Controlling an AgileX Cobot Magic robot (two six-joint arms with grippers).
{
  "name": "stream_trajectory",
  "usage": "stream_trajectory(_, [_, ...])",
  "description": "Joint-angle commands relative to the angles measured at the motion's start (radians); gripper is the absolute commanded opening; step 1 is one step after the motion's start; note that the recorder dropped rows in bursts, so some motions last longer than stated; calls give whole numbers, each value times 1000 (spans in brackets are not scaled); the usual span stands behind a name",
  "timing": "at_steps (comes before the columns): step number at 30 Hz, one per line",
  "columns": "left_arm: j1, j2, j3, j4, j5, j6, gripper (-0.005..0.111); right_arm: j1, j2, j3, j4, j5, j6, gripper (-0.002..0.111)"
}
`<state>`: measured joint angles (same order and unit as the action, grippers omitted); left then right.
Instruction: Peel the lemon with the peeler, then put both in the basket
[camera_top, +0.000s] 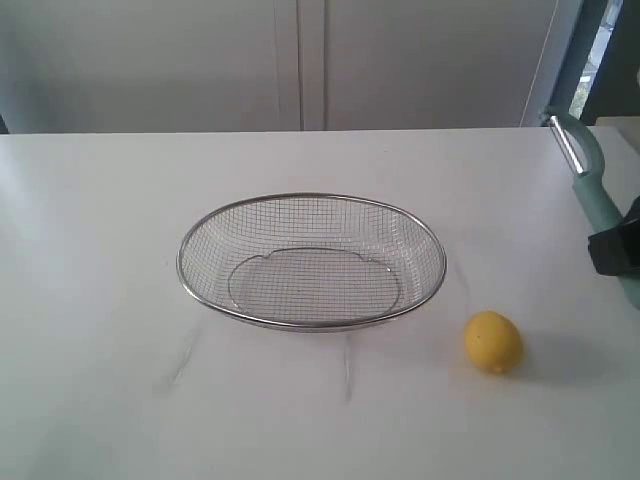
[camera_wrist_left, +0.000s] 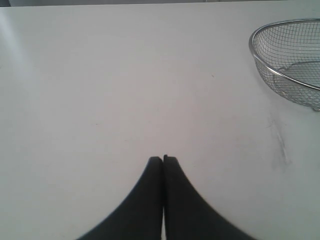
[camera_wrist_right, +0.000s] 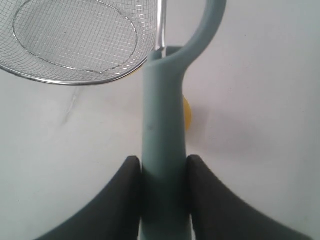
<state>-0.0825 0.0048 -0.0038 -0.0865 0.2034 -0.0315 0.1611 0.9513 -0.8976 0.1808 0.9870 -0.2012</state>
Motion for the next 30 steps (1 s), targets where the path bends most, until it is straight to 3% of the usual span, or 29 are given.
stream_trajectory(1, [-4, -5, 4, -9, -1, -5, 0, -4, -7, 4, 3, -18, -6, 0])
stream_trajectory(21, [-4, -5, 4, -9, -1, 2, 0, -4, -7, 4, 3, -18, -6, 0])
stream_trajectory(30, [-4, -5, 4, -9, -180, 32, 0, -4, -7, 4, 3, -18, -6, 0])
